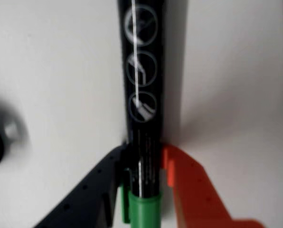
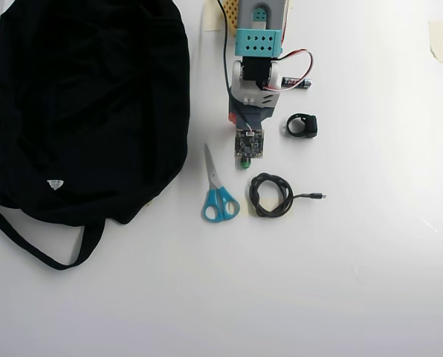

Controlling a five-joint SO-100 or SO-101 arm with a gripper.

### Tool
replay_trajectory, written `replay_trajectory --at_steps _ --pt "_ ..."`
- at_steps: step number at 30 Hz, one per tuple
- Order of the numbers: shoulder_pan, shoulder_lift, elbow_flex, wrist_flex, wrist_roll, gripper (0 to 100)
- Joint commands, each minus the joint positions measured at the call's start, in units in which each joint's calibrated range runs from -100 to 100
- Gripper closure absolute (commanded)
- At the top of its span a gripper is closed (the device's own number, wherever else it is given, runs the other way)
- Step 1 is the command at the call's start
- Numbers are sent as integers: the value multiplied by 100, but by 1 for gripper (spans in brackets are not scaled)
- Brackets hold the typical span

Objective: Put the green marker into the black bag

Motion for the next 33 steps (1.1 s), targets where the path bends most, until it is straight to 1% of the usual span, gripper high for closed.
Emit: replay_trajectory --at_steps 1,10,13,15,19,33 --pt "39 -95 -34 -40 -1 98" --pt "-28 -120 -618 176 -1 98" --pt "-36 -129 -986 563 4 98" --pt "-36 -203 -1363 1054 25 98" --pt "-36 -593 -1579 1450 57 98" --pt "-36 -2079 -1570 2027 62 98"
